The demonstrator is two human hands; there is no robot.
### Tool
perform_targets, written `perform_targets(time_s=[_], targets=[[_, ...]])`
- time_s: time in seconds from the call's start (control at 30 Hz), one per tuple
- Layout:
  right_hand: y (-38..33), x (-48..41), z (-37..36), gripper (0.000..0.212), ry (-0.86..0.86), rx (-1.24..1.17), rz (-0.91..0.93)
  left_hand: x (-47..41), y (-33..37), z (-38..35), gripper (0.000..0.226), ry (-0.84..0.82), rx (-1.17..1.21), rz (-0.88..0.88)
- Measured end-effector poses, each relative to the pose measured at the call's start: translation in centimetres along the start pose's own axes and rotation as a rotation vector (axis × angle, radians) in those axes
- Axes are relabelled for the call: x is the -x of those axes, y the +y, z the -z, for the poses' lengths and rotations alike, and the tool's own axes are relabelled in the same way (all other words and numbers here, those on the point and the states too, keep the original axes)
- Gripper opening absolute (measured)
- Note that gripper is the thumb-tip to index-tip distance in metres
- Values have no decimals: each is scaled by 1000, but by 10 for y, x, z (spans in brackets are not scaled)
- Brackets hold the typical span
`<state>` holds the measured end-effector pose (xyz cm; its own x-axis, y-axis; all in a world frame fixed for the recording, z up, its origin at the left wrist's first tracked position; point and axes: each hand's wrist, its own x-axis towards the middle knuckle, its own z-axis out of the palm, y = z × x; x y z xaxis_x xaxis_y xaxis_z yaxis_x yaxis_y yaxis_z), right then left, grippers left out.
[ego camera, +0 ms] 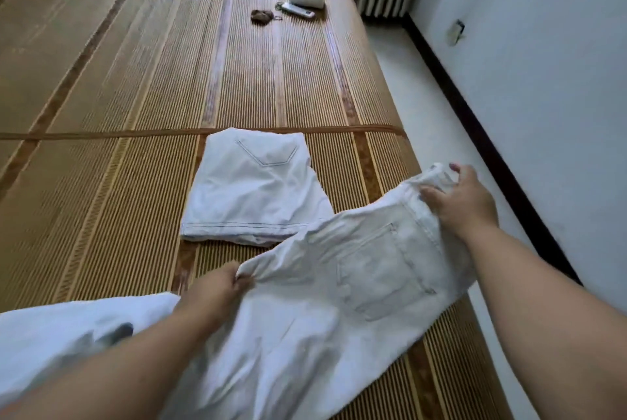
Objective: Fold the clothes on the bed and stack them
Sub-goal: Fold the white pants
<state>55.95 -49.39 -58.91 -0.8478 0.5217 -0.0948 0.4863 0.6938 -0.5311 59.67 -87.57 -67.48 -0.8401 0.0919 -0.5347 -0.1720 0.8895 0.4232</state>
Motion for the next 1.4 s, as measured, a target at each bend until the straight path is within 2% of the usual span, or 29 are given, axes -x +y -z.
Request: perform_targets(time_s=[0.07, 0.13, 0.23, 0.3, 0.4, 0.47, 0.53, 0.63, 0.7, 0.77, 0.83, 0.9, 0.97, 1.0, 1.07, 1.17, 1.3, 1.33, 1.4], targets=[[5, -7, -33, 78, -3, 114, -16, -29, 0, -3, 23, -31, -130, -4], [9, 9, -70, 77, -1, 182, 20, -48, 7, -3, 23, -51, -224, -7], [19, 64, -133, 70, -123, 267, 83, -65, 21, -7, 33, -85, -255, -42], [27, 99, -168, 78, -231, 363, 118, -67, 29, -12, 42, -115, -259, -63], [46, 112, -200, 86, -278, 466, 148, -68, 33, -20, 36, -140, -350, -97], [54, 106, -207, 84, -261, 494, 160, -72, 34, -20, 37, -159, -331, -94], [57, 98, -209, 83, -275, 516, 162, -72, 35, -15, 50, -206, -214, -61], [51, 88, -198, 84, -410, 501, 131, -60, 31, 1, 67, -254, -55, -6], [37, 94, -185, 88, -495, 469, 98, -42, 20, 18, 82, -274, -74, 25], [25, 115, -178, 88, -501, 349, 87, -30, 6, 32, 91, -318, -118, 24], [8, 163, -176, 84, -569, 197, 202, -4, -13, 49, 85, -369, -72, 5], [-7, 220, -178, 79, -662, 108, 327, 23, -32, 62, 68, -396, -39, -58], [-14, 260, -185, 69, -623, 88, 341, 45, -52, 68, 67, -381, -76, -135], [-16, 275, -188, 67, -558, 75, 288, 55, -63, 71, 72, -358, -123, -171], [-20, 298, -190, 72, -367, -8, 67, 71, -88, 75, 79, -297, -200, -232], [-31, 318, -185, 91, -124, -234, -344, 87, -120, 82, 71, -277, -163, -340], [-54, 350, -190, 99, -50, -442, -704, 88, -144, 72, 106, -298, -529, -317], [-61, 357, -193, 97, -53, -579, -802, 87, -143, 64, 103, -272, -583, -311], [-75, 368, -197, 74, -121, -937, -995, 86, -139, 49, 75, -168, -540, -346]])
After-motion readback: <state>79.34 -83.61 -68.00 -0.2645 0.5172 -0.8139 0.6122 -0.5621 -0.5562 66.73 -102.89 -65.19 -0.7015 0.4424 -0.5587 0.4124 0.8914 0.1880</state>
